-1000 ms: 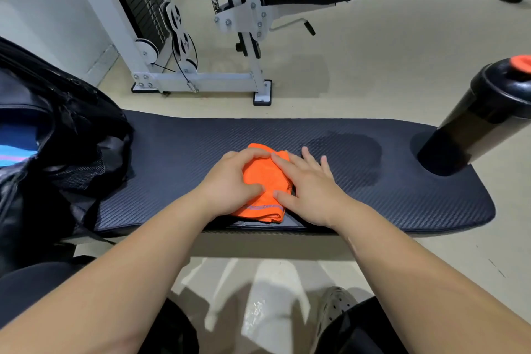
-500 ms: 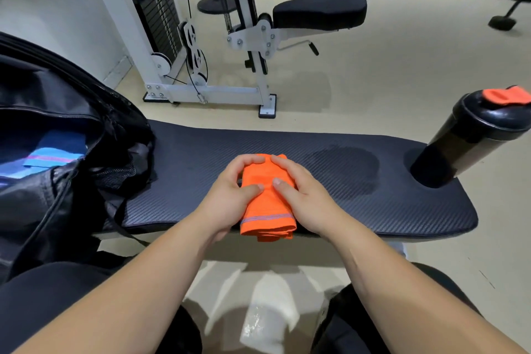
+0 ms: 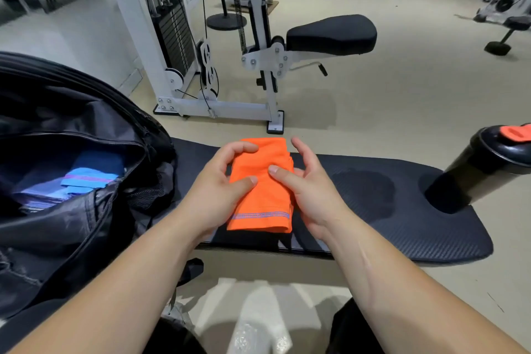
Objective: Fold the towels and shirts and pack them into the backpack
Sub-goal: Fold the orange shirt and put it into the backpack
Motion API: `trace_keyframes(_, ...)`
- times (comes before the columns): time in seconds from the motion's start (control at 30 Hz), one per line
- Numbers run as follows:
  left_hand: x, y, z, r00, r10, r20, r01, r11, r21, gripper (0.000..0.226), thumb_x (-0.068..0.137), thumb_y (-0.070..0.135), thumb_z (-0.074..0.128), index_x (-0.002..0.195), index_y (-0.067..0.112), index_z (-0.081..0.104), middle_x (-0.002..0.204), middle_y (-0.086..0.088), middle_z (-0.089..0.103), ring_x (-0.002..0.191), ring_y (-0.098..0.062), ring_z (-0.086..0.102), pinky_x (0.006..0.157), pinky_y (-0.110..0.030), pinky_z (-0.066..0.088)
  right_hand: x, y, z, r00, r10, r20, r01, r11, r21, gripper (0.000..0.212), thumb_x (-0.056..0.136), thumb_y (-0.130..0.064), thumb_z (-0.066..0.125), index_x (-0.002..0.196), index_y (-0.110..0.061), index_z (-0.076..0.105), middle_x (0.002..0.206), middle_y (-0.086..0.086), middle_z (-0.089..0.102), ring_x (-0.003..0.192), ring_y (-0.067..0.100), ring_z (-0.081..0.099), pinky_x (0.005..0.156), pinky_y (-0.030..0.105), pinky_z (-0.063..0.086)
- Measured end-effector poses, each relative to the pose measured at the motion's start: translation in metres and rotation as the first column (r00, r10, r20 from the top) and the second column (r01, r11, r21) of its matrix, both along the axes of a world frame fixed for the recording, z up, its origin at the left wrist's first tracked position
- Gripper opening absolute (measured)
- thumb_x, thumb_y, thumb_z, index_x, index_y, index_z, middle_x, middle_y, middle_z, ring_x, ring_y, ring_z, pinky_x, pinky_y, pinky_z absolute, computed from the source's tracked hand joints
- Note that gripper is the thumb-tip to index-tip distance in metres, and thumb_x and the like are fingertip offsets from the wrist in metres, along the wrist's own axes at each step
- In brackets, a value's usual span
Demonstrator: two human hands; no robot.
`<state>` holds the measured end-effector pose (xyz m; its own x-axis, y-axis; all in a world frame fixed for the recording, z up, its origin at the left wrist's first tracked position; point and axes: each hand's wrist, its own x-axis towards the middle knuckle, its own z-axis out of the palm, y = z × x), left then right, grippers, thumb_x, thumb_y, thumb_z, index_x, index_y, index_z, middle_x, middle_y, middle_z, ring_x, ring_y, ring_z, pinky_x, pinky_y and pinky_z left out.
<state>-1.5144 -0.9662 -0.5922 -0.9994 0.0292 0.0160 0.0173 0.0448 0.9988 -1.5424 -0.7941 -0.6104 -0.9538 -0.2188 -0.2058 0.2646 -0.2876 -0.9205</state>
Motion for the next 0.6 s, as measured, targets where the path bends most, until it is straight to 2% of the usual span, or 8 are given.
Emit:
trace_keyframes(0.07, 0.002, -0.009, -0.005, 0.999, 0.038, 0.013, -0.037, 0.999, -0.028, 0.049, 0.09, -0.001, 0.066, 0.116, 0.039, 0.061, 0.117, 0.015, 0.067, 0.107, -0.02, 0.067, 0.094, -0.054, 0.056, -0.001, -0.012, -0.001, 0.995, -0.034, -0.093, 0.044, 0.992, 0.114, 0.065, 0.084, -0.008, 0.078, 0.138, -0.032, 0.051, 0.111, 0.015, 0.073, 0.102, 0.026, 0.072, 0.086, 0.04, 0.059)
trace_keyframes(0.13, 0.004, -0.017, -0.009, 0.999, 0.041, 0.035, -0.043, 0.998, 0.038, 0.05, 0.089, 0.004, 0.069, 0.122, 0.041, 0.06, 0.119, 0.015, 0.067, 0.109, -0.016, 0.067, 0.092, -0.046, 0.057, 0.0, -0.024, -0.002, 0.987, -0.058, -0.149, 0.08, 0.986, 0.145, 0.051, 0.082, -0.01, 0.08, 0.125, -0.027, 0.06, 0.112, 0.014, 0.072, 0.103, 0.028, 0.071, 0.09, 0.045, 0.058)
trace_keyframes(0.23, 0.007, -0.03, -0.013, 0.992, -0.01, 0.123, -0.014, 0.981, 0.192, 0.054, 0.085, 0.02, 0.071, 0.13, 0.048, 0.058, 0.131, 0.008, 0.064, 0.118, -0.02, 0.064, 0.095, -0.042, 0.055, -0.001, -0.041, -0.003, 0.991, -0.047, -0.125, 0.063, 0.99, 0.124, 0.038, 0.084, -0.011, 0.079, 0.118, -0.018, 0.064, 0.112, 0.013, 0.073, 0.106, 0.031, 0.07, 0.092, 0.047, 0.058)
trace_keyframes(0.3, 0.01, -0.041, -0.014, 0.989, 0.0, 0.151, -0.031, 0.979, 0.199, 0.055, 0.088, 0.016, 0.073, 0.131, 0.047, 0.058, 0.129, 0.008, 0.066, 0.118, -0.024, 0.065, 0.097, -0.046, 0.055, 0.0, -0.053, -0.005, 0.995, -0.013, -0.101, 0.025, 0.993, 0.118, 0.033, 0.087, -0.009, 0.076, 0.117, -0.016, 0.065, 0.11, 0.013, 0.074, 0.104, 0.03, 0.071, 0.087, 0.043, 0.059)
trace_keyframes(0.4, 0.016, -0.059, -0.012, 0.99, 0.088, 0.113, -0.099, 0.99, 0.1, 0.057, 0.089, 0.002, 0.071, 0.128, 0.043, 0.061, 0.118, 0.015, 0.068, 0.113, -0.019, 0.066, 0.098, -0.047, 0.055, 0.002, -0.073, -0.01, 0.995, 0.05, -0.085, -0.038, 0.99, 0.138, 0.03, 0.089, -0.008, 0.074, 0.117, -0.014, 0.064, 0.108, 0.011, 0.075, 0.102, 0.029, 0.072, 0.082, 0.038, 0.058)
trace_keyframes(0.47, 0.02, -0.072, -0.008, 0.983, 0.169, 0.065, -0.168, 0.986, -0.016, 0.061, 0.085, -0.004, 0.071, 0.123, 0.043, 0.064, 0.116, 0.017, 0.068, 0.108, -0.013, 0.066, 0.097, -0.045, 0.056, 0.002, -0.088, -0.011, 0.987, 0.102, -0.12, -0.077, 0.977, 0.2, 0.029, 0.088, -0.012, 0.075, 0.115, -0.017, 0.065, 0.107, 0.008, 0.075, 0.101, 0.026, 0.072, 0.085, 0.042, 0.058)
trace_keyframes(0.5, 0.022, -0.078, -0.004, 0.979, 0.201, 0.03, -0.198, 0.977, -0.075, 0.062, 0.083, -0.005, 0.071, 0.122, 0.043, 0.064, 0.117, 0.018, 0.067, 0.108, -0.009, 0.065, 0.097, -0.04, 0.055, 0.0, -0.096, -0.01, 0.98, 0.129, -0.15, -0.089, 0.966, 0.244, 0.03, 0.086, -0.017, 0.076, 0.113, -0.02, 0.066, 0.106, 0.006, 0.075, 0.1, 0.025, 0.072, 0.088, 0.045, 0.058)
trace_keyframes(0.6, 0.03, -0.1, 0.016, 0.96, 0.258, -0.104, -0.276, 0.93, -0.242, 0.065, 0.081, -0.006, 0.071, 0.124, 0.041, 0.063, 0.121, 0.032, 0.059, 0.112, 0.007, 0.058, 0.092, -0.014, 0.046, -0.006, -0.122, 0.004, 0.949, 0.209, -0.234, -0.12, 0.931, 0.345, 0.041, 0.078, -0.041, 0.076, 0.115, -0.029, 0.066, 0.108, 0.001, 0.074, 0.098, 0.026, 0.07, 0.09, 0.051, 0.057)
